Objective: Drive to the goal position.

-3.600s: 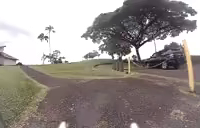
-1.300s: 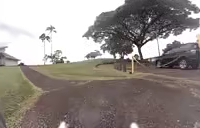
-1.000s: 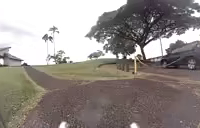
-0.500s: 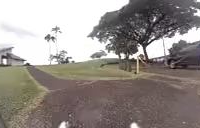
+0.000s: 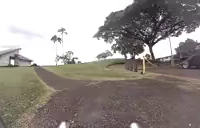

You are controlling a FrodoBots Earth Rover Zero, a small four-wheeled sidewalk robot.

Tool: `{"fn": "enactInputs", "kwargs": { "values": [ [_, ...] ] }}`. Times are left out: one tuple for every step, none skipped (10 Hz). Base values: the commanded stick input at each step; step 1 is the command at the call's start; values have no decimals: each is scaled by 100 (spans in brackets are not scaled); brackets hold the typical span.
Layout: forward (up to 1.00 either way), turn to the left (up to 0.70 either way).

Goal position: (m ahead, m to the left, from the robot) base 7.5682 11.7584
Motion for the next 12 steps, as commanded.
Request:
{"fn": "enactInputs", "kwargs": {
  "values": [
    [0,45],
    [0,45],
    [0,45],
    [0,45],
    [0,45],
    [0,45],
    [0,45],
    [0,45],
    [0,45],
    [0,45],
    [0,45],
    [0,45]
  ]
}}
